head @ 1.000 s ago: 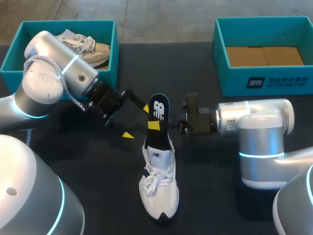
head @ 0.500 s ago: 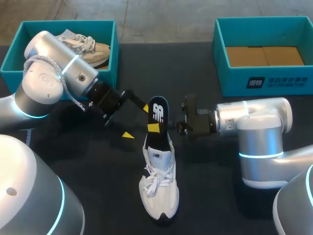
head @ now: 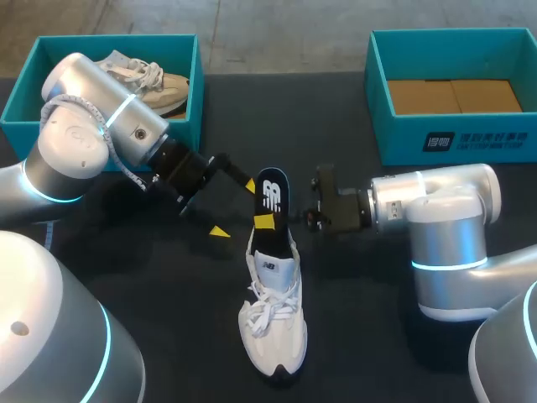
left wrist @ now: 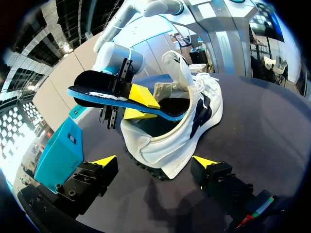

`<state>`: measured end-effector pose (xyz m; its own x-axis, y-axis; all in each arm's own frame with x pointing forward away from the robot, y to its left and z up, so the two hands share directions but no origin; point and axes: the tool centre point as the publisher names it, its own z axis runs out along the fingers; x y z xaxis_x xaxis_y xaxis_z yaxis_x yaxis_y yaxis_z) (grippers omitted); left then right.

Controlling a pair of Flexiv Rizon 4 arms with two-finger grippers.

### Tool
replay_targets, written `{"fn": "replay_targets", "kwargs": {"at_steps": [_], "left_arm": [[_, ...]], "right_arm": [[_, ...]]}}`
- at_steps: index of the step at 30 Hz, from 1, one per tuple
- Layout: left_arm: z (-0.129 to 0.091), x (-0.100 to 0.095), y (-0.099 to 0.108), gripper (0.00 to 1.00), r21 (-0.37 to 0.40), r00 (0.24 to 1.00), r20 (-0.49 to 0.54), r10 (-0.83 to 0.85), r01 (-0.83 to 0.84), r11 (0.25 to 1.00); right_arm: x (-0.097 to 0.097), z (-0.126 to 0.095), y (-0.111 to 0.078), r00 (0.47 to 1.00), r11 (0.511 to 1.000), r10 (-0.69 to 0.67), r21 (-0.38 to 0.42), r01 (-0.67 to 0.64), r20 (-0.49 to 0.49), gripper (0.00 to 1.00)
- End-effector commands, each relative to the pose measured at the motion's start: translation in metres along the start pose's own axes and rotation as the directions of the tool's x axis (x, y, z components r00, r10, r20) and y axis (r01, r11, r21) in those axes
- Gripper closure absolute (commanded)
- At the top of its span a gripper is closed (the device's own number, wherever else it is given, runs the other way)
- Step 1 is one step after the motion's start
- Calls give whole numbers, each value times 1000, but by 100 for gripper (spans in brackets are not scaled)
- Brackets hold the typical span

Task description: Take the shoe out of the shoebox, open the shoe tongue, remove and reinsert the insole, then place the shoe into the shoebox

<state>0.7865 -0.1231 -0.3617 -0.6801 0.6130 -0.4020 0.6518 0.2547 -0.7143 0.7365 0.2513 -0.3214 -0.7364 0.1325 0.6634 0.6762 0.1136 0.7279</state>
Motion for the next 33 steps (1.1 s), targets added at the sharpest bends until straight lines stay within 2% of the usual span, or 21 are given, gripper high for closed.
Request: {"fn": "replay_targets", "kwargs": {"at_steps": [1,5,7,11,13,24,33], "left_arm": [[1,0,1,0,0,1000,0,1,-1,1000],[1,0,1,0,0,1000,0,1,-1,1000],[1,0,1,0,0,1000,0,1,-1,1000],[1,0,1,0,0,1000,0,1,-1,1000],[1,0,1,0,0,1000,0,1,-1,1000],[1,0,1,0,0,1000,0,1,-1,1000],[1,0,1,0,0,1000,0,1,-1,1000]], "right_arm": [[0,-1,1,1000,1000,-22,-5,21,-2,100],[1,-2,4,999,999,-41,-20,41,1,100],[2,-2,5,999,999,-50,-23,50,3,82],[3,-3,7,999,998,-54,-25,55,5,68],[4,-4,6,999,998,-54,-26,54,7,68],[6,-1,-1,999,999,-37,-23,37,-4,82],[7,0,-9,1000,1000,-18,-22,18,-4,83]]}}
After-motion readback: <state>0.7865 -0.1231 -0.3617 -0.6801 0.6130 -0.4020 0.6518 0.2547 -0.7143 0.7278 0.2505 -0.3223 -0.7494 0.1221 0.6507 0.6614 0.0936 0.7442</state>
